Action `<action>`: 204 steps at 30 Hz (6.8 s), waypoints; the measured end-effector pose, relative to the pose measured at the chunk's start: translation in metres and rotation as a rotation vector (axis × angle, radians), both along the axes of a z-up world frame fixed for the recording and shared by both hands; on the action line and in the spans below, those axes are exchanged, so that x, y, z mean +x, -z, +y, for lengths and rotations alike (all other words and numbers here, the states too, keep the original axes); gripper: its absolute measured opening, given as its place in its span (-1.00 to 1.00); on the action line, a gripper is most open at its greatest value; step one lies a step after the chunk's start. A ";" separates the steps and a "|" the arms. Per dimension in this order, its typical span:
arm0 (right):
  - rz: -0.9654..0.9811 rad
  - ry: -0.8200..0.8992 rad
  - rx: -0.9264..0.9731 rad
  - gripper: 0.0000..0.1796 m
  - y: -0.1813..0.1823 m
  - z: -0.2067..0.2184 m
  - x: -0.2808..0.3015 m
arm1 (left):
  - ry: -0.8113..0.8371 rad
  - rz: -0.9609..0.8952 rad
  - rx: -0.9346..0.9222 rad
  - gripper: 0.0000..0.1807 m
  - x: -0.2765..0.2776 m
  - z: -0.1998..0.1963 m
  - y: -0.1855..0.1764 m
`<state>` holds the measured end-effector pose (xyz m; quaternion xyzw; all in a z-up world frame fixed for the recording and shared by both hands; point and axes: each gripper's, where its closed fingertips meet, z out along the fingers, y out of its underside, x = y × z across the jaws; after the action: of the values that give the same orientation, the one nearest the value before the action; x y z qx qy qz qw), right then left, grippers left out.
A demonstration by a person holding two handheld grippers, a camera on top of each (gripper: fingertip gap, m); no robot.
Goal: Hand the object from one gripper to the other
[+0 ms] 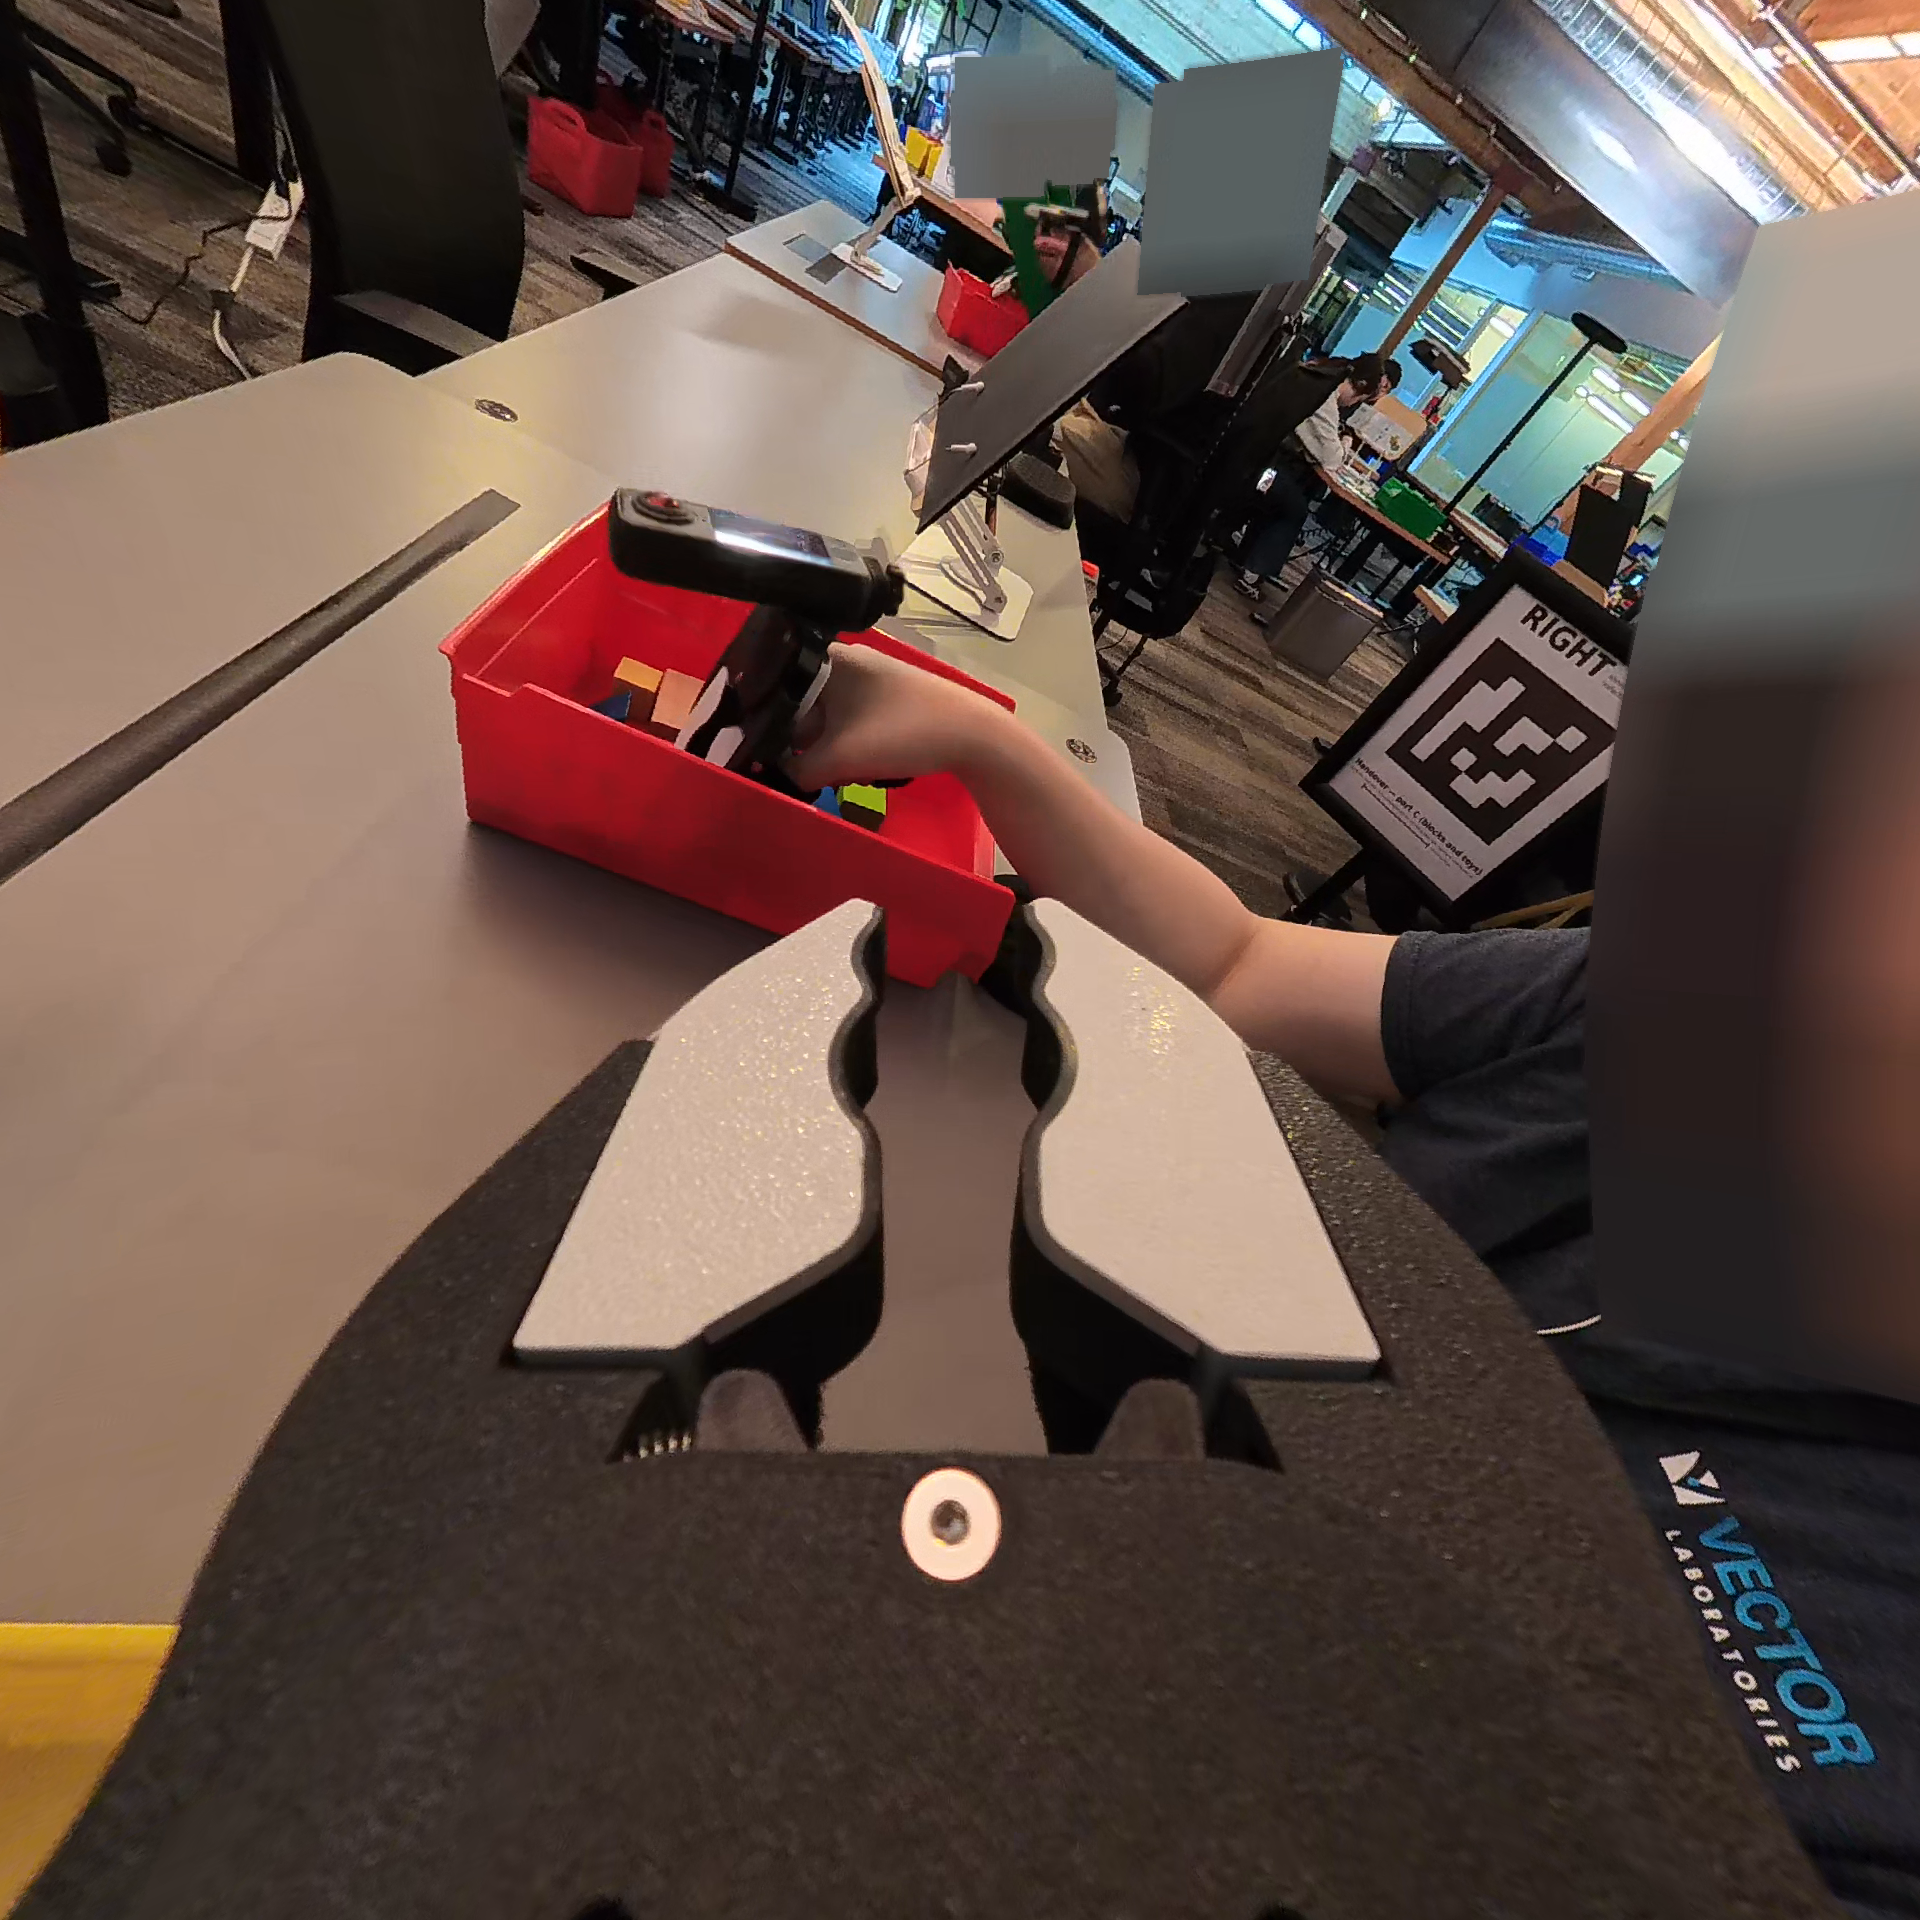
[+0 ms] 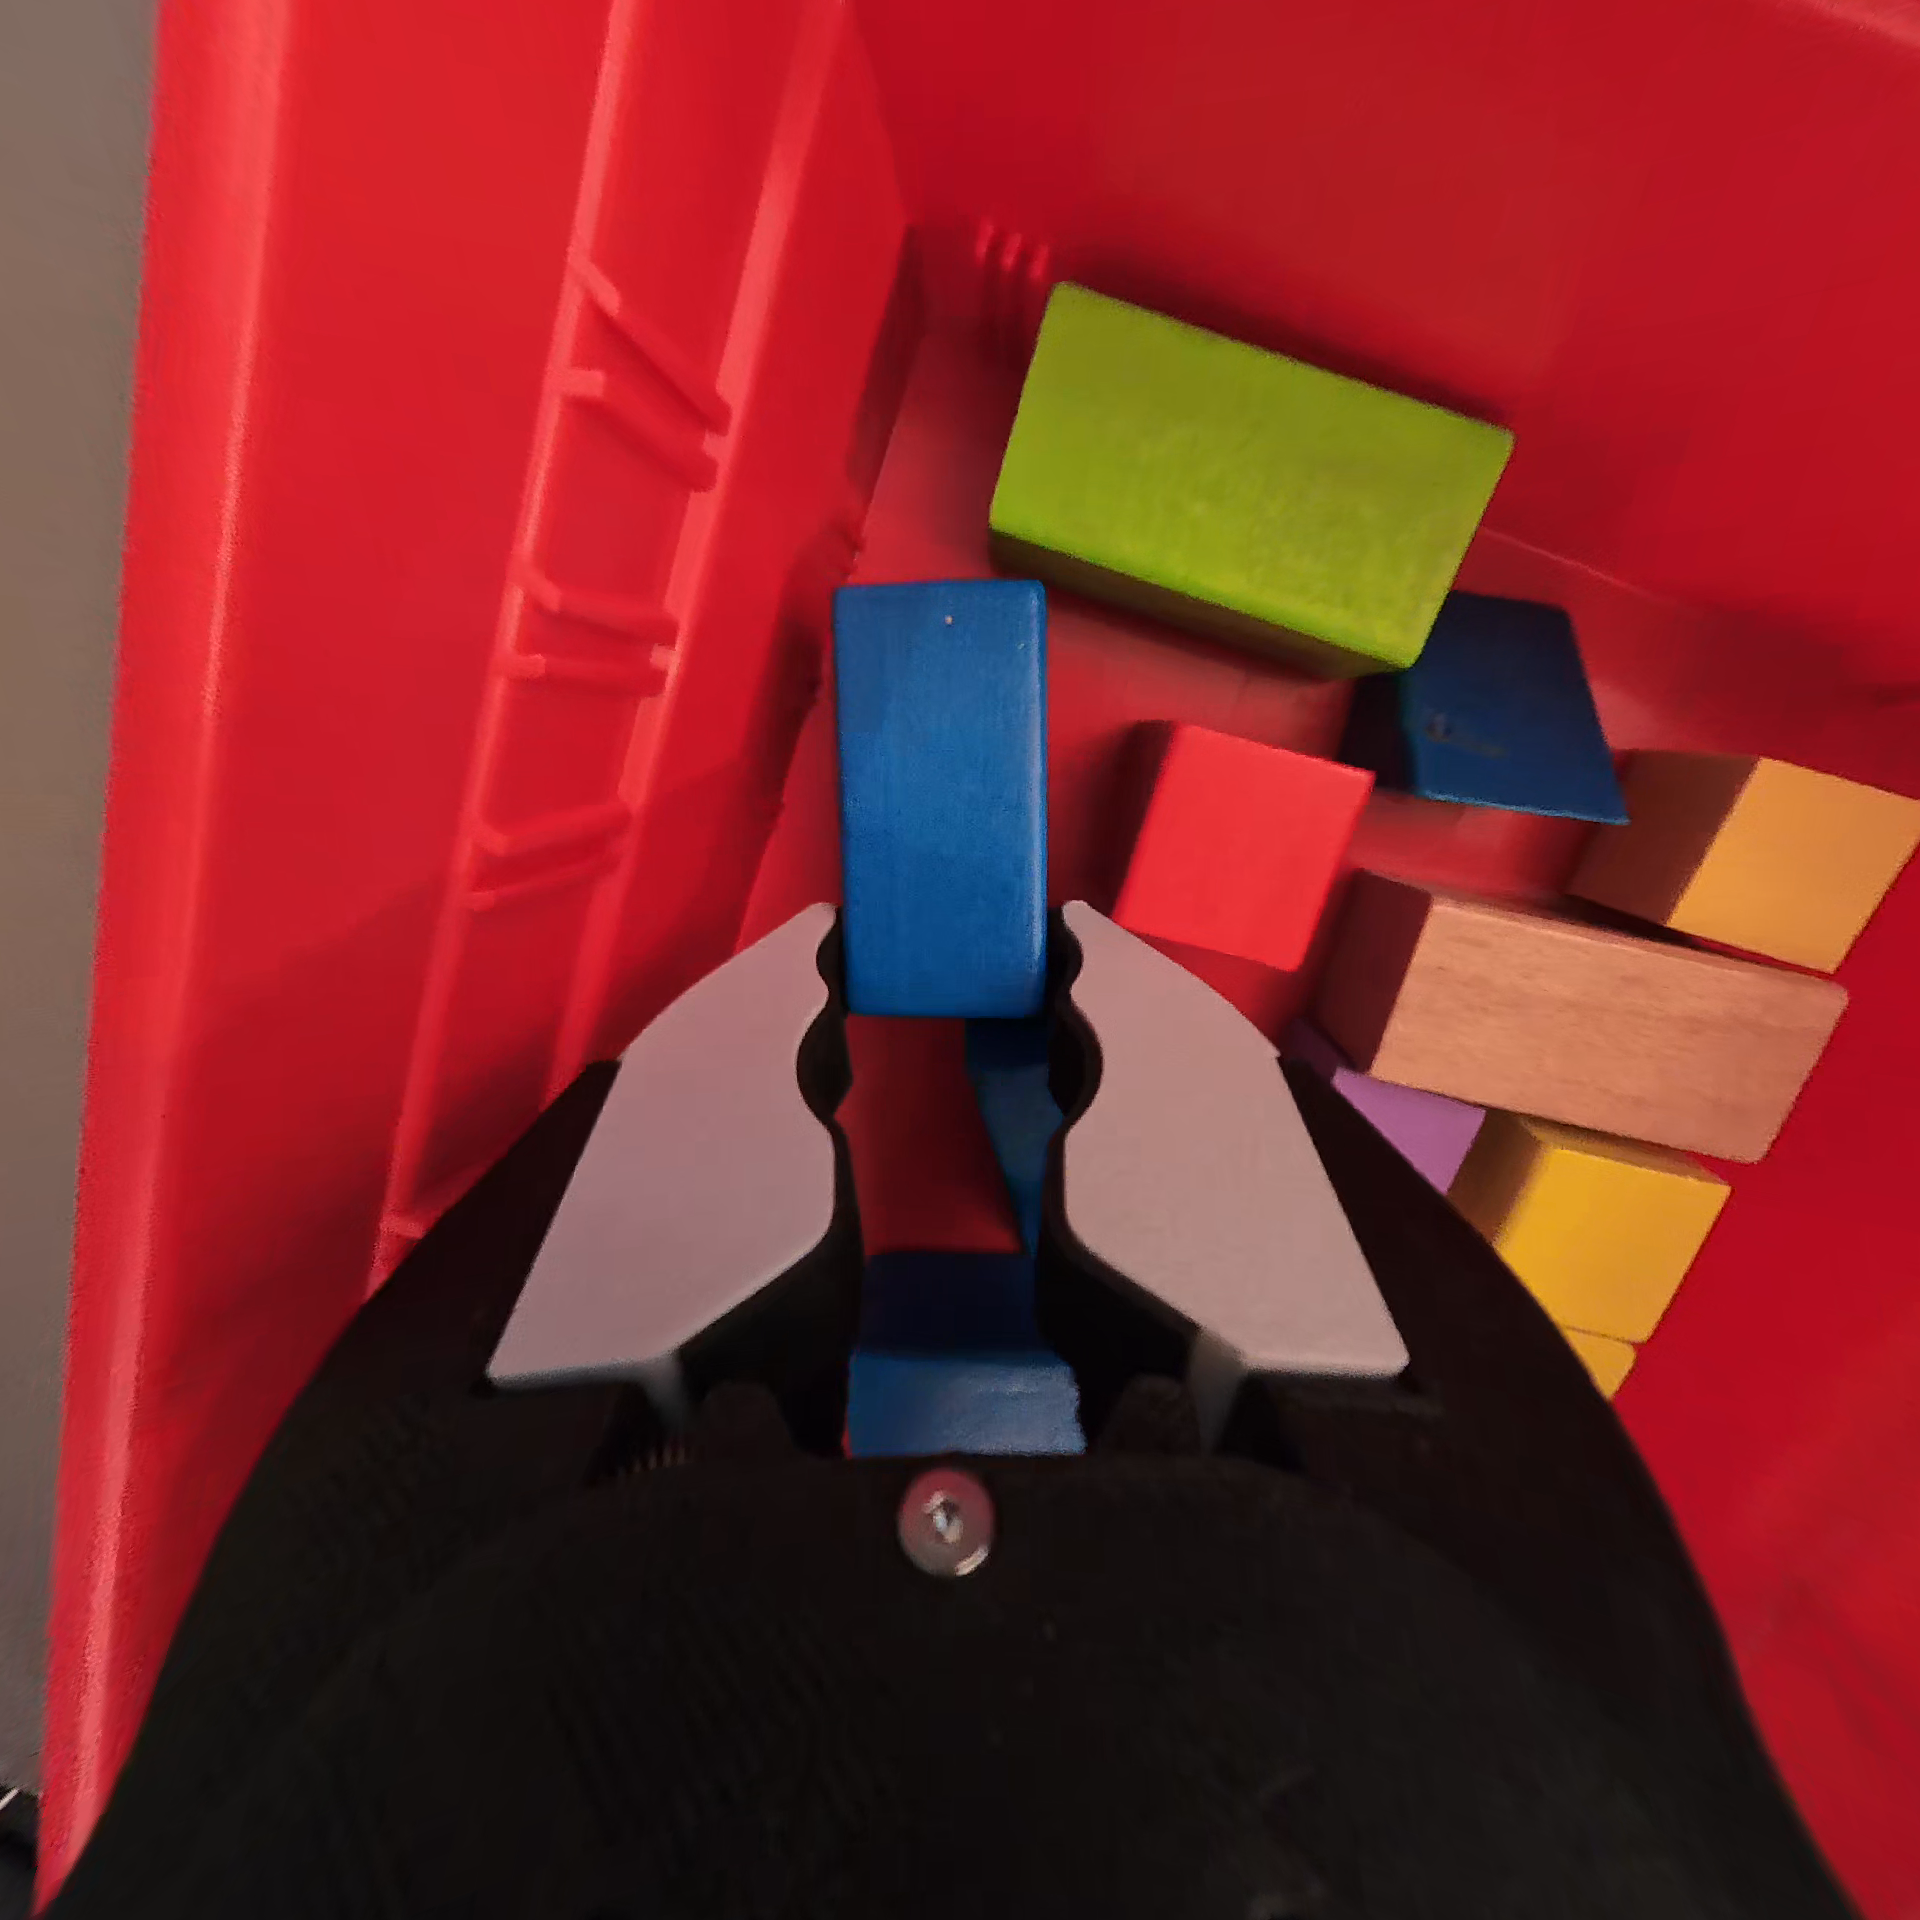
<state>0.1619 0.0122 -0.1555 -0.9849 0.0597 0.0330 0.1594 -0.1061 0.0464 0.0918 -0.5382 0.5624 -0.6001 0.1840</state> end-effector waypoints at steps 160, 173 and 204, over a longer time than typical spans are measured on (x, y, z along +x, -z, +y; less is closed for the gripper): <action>1.283 -0.842 1.082 -0.56 -0.276 -0.021 -0.265 | 0.130 -0.165 0.010 -0.63 0.019 -0.066 -0.037; 1.252 -0.799 1.077 -0.63 -0.274 -0.012 -0.257 | 0.079 -0.160 0.021 -0.64 0.023 -0.055 -0.033; 0.261 -0.291 0.394 -0.63 -0.139 -0.060 -0.031 | -0.006 -0.118 0.136 -0.55 0.007 -0.048 -0.039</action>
<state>0.1308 -0.0476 -0.0166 -0.9206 -0.0698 0.1932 0.3322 -0.0993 -0.0014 0.1306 -0.4896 0.5885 -0.5908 0.2547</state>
